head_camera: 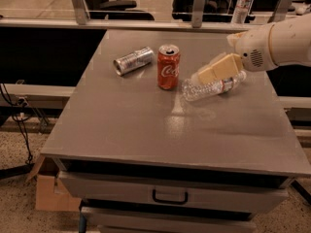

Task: Pick coke can

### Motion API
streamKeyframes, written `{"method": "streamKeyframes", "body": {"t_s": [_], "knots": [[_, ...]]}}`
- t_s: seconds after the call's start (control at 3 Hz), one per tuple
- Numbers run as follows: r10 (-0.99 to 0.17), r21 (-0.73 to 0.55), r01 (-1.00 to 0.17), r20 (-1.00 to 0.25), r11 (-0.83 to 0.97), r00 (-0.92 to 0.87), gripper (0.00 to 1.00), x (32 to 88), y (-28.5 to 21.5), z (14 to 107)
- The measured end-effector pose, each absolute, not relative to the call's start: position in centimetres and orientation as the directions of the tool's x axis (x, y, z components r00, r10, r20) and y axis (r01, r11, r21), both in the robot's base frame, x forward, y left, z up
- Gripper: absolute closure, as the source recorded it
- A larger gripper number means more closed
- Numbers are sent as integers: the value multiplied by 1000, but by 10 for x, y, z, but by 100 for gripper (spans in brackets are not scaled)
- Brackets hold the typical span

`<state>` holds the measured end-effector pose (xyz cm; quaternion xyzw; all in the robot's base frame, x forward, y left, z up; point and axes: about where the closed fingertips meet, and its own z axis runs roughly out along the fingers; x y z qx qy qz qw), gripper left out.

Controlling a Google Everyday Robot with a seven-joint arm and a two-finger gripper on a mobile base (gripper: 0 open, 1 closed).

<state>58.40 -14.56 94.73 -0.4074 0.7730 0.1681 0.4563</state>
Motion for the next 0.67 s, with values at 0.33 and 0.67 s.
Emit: {"method": "streamKeyframes", "body": {"t_s": [0.33,0.67], "knots": [[-430,-80,-766,-862,638,-268,0,598,-131,942],[-419,-84,-762,-871,642,-258,0,611,-116,931]]}}
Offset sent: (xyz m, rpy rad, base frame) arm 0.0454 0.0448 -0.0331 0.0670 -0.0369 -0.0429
